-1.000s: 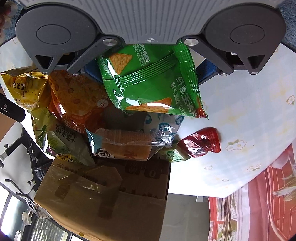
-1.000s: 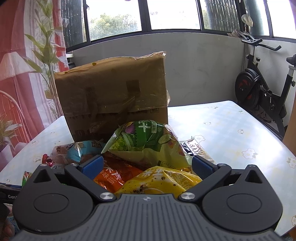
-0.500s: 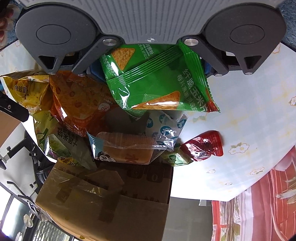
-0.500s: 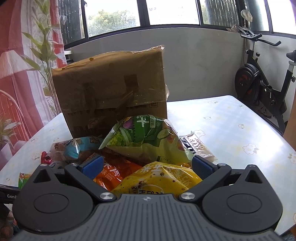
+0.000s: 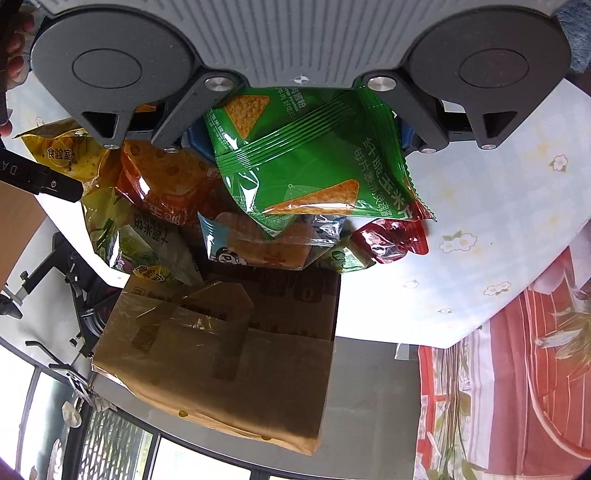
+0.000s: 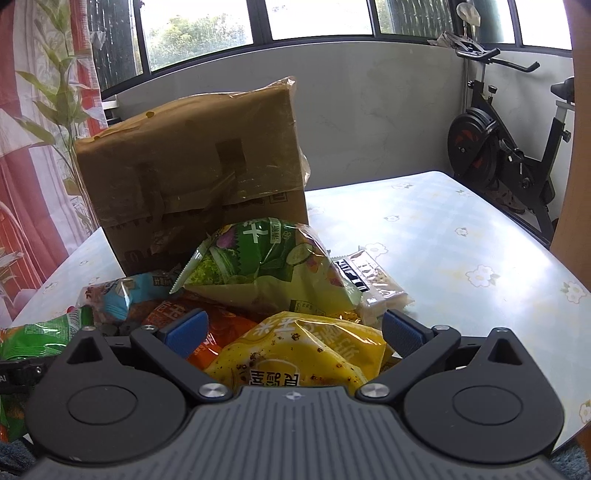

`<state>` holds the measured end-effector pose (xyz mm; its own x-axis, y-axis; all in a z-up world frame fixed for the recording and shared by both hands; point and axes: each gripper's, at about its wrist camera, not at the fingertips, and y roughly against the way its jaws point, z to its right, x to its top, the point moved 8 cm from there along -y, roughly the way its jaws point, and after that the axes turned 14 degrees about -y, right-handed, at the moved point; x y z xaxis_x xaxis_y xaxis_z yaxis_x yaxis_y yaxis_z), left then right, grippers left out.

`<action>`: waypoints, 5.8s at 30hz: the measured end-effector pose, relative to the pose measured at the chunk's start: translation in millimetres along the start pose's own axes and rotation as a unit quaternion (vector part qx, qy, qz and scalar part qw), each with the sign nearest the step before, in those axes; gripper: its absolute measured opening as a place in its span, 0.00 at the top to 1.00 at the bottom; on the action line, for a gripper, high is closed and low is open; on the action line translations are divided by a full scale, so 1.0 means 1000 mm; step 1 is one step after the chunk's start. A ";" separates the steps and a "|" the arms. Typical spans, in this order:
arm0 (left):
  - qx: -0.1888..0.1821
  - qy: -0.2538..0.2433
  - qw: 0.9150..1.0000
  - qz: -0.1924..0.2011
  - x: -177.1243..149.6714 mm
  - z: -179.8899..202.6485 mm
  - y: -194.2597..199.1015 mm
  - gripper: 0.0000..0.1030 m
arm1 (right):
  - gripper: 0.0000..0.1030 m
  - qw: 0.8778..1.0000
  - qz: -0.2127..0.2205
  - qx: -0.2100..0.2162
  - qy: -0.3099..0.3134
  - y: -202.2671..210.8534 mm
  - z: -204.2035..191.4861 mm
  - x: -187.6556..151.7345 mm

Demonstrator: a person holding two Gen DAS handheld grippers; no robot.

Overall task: Organize snacks
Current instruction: 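Close the left tool on the green bag while the right tool grasps the yellow bag, then lift both bags and drop them into the lined cardboard box, then move both open tools back down to the remaining snacks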

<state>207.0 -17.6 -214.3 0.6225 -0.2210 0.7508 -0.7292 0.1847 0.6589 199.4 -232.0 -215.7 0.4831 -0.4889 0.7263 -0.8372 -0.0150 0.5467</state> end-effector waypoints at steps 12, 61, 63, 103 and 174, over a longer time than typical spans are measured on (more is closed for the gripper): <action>0.039 0.033 0.999 -0.021 -0.013 -0.029 0.014 0.13 | 0.02 0.995 -0.046 -0.010 -0.084 -0.014 0.029 -0.007; 0.040 0.020 0.999 0.016 -0.002 -0.028 0.035 0.13 | 0.23 0.992 -0.093 0.041 -0.080 -0.005 0.016 -0.019; 0.040 0.019 0.999 0.017 -0.002 -0.029 0.035 0.13 | 0.21 0.990 -0.103 0.046 -0.080 -0.007 0.015 -0.022; 0.114 -0.046 0.979 0.162 0.123 -0.056 0.077 0.12 | 0.32 0.986 0.145 0.079 0.007 0.053 -0.002 0.113; -0.008 -0.122 0.988 0.094 0.298 -0.029 -0.079 0.08 | 0.18 0.988 0.042 0.130 0.069 -0.112 -0.103 0.226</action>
<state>458.5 -70.2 -41.0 0.3870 -0.4053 0.8282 -0.8196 0.2603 0.5104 429.2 -250.6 -69.8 0.4249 -0.3741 0.8243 -0.9045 -0.2127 0.3697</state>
